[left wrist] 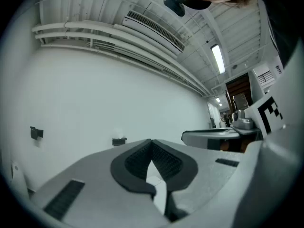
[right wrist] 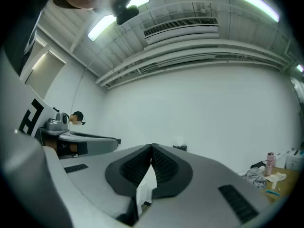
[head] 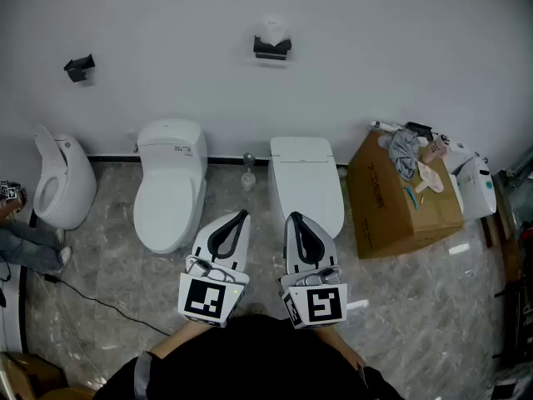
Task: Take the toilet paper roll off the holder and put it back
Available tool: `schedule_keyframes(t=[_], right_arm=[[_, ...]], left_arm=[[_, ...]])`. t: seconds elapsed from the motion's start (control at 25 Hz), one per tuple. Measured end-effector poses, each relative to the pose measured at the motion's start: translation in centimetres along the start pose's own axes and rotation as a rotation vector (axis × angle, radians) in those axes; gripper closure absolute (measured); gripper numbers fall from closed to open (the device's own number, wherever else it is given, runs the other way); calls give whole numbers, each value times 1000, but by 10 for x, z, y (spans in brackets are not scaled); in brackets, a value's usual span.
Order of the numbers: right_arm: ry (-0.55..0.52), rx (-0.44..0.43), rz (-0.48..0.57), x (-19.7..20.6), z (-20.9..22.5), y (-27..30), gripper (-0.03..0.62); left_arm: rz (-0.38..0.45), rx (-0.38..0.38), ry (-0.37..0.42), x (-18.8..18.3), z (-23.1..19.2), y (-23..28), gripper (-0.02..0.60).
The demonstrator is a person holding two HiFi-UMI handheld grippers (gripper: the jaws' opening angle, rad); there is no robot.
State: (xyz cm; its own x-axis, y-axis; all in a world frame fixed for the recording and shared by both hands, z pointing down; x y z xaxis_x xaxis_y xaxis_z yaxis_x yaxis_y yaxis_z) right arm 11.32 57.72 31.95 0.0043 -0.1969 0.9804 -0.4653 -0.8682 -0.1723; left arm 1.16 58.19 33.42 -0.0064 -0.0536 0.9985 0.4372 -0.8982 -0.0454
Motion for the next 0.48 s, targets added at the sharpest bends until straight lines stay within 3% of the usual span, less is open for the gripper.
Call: schedule_keyframes(t=[0.48], right_arm=[[10, 16, 3, 2, -11, 6, 571]], left_arm=[[12, 26, -6, 1, -11, -2, 575]])
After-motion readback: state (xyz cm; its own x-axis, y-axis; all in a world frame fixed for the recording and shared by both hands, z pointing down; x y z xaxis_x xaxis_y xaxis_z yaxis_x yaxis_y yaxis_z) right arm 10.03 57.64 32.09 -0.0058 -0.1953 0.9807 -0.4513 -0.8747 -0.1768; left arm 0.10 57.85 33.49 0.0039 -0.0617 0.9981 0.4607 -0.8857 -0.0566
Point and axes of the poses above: the fingertips, and each gripper's own axes: y forward along the fingers, z to its right, x out of its underside, the point moved 2 cm from there along -y, backward along the fingers, and after that the axes turned 1 degree about x, right-handed, at the moved point
